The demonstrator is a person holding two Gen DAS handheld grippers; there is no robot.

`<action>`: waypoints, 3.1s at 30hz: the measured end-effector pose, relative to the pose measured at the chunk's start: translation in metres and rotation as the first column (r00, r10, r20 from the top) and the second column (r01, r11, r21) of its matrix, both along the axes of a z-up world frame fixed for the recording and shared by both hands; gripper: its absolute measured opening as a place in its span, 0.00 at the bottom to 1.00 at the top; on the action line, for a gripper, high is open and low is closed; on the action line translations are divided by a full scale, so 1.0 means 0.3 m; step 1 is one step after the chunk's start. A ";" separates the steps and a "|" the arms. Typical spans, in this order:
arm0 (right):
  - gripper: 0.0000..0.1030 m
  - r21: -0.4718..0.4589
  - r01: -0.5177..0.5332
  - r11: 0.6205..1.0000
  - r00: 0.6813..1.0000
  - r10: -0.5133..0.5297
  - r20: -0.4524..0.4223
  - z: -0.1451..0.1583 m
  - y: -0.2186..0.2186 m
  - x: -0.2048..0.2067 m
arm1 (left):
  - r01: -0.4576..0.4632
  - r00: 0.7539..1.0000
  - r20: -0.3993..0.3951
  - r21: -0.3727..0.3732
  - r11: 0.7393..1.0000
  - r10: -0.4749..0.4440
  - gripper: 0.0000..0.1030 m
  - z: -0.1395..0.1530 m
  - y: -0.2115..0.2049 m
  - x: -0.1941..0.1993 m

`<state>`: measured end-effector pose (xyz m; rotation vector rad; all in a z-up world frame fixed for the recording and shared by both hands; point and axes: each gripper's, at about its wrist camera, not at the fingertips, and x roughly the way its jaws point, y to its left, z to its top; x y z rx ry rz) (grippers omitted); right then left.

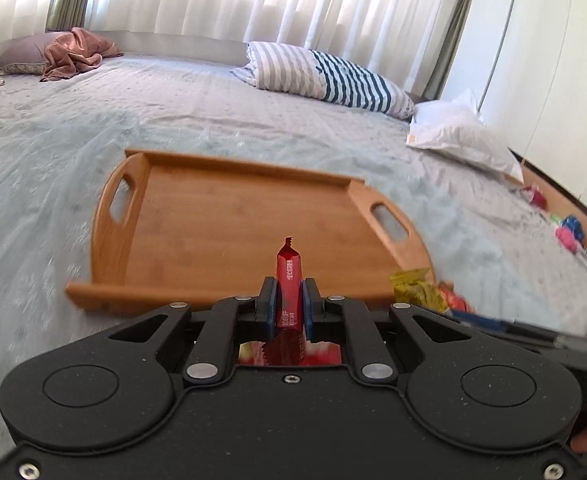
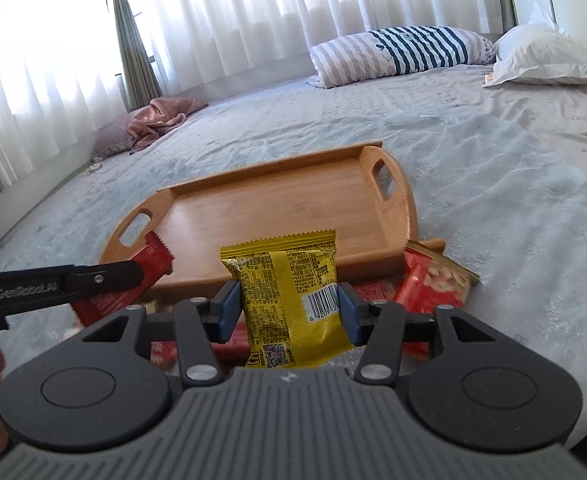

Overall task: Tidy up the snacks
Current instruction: 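Carry the red bar and yellow bag over the wooden tray with both tools, then open both tools to drop the red bar and yellow bag onto the tray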

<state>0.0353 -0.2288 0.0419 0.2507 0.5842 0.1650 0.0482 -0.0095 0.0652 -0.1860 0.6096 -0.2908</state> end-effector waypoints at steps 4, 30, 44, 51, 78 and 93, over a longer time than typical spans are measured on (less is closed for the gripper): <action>0.53 0.035 0.003 0.999 1.000 -0.004 0.023 0.043 -0.005 0.054 | 0.002 1.000 0.009 -0.058 0.998 -0.001 0.12 0.034 0.000 0.083; 0.53 -0.054 0.030 0.998 0.981 -0.040 -0.191 0.007 -0.062 0.788 | -0.164 0.968 -0.243 -0.399 0.902 0.069 0.12 -0.119 -0.038 0.791; 0.54 -0.086 0.021 0.996 0.977 -0.039 -0.211 -0.077 -0.057 0.880 | -0.228 0.954 -0.276 -0.416 0.880 0.117 0.12 -0.209 -0.047 0.899; 0.54 -0.104 0.003 0.995 0.980 -0.023 -0.198 -0.080 -0.039 0.893 | -0.238 0.949 -0.291 -0.417 0.877 0.119 0.12 -0.242 -0.054 0.912; 0.72 0.036 0.042 0.998 0.982 -0.034 -0.188 -0.083 -0.091 0.890 | -0.284 0.947 -0.261 -0.398 0.872 0.188 0.52 -0.246 -0.067 0.892; 0.83 -0.033 -0.011 0.999 0.996 0.008 -0.092 0.011 -0.089 0.749 | -0.228 0.969 -0.150 -0.228 0.947 0.197 0.84 -0.118 -0.050 0.740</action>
